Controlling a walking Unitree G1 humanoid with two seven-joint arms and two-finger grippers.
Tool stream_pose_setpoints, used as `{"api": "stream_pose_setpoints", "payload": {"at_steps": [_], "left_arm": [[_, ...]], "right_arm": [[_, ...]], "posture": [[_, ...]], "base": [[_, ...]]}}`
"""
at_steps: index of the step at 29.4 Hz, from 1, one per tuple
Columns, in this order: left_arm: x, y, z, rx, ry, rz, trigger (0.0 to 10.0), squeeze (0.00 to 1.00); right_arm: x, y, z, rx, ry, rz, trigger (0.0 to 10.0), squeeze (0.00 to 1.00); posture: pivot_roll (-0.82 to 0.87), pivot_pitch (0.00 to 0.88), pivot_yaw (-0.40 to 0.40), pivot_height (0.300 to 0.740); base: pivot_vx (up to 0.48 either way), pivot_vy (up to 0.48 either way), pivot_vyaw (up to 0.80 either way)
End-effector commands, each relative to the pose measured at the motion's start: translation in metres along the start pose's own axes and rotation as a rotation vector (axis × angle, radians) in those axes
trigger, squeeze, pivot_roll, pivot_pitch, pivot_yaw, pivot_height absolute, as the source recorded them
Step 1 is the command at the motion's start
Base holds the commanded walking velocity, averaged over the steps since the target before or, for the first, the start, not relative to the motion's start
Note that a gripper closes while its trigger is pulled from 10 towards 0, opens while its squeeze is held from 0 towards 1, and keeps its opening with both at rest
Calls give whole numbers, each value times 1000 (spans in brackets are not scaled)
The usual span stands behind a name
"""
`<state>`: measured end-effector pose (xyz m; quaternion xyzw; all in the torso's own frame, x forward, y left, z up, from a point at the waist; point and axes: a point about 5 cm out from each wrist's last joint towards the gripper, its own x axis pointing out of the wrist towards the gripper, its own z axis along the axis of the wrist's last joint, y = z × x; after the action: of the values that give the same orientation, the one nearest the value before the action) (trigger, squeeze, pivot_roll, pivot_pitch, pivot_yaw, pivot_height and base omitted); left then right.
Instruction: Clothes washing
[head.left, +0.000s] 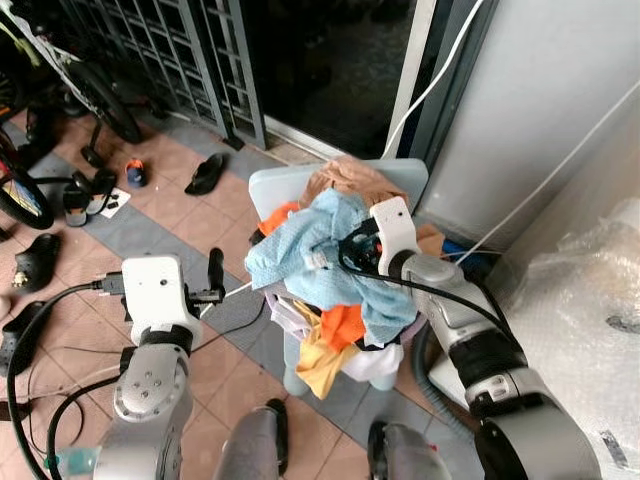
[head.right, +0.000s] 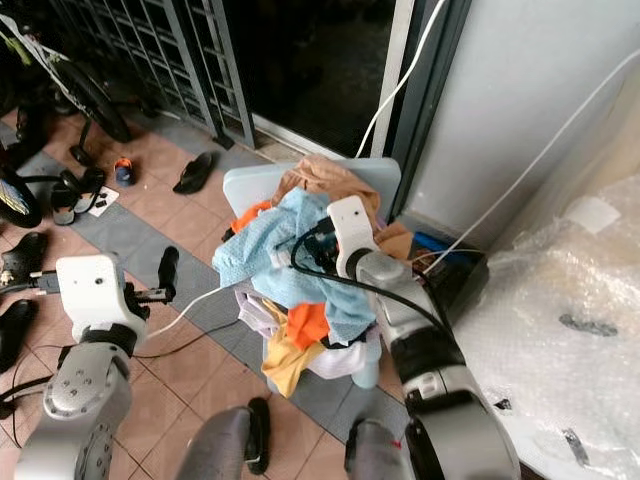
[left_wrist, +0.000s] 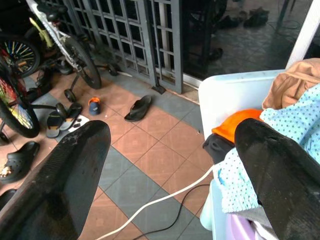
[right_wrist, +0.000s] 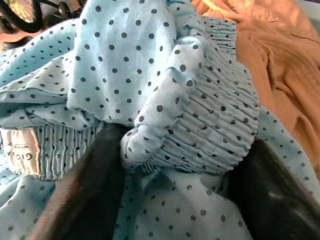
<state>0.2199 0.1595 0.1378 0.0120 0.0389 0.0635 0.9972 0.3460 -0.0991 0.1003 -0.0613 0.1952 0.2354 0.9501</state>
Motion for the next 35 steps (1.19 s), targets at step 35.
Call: {"api": "stream_pose_setpoints", "payload": {"at_steps": [35], "left_arm": [[5,-4,-12,-49,19,43,10000,0]], "right_arm": [[-49,3,25,94,-458,-196,0,0]], "posture": [[51,138,38,740]], "base": [[0,0,0]]}}
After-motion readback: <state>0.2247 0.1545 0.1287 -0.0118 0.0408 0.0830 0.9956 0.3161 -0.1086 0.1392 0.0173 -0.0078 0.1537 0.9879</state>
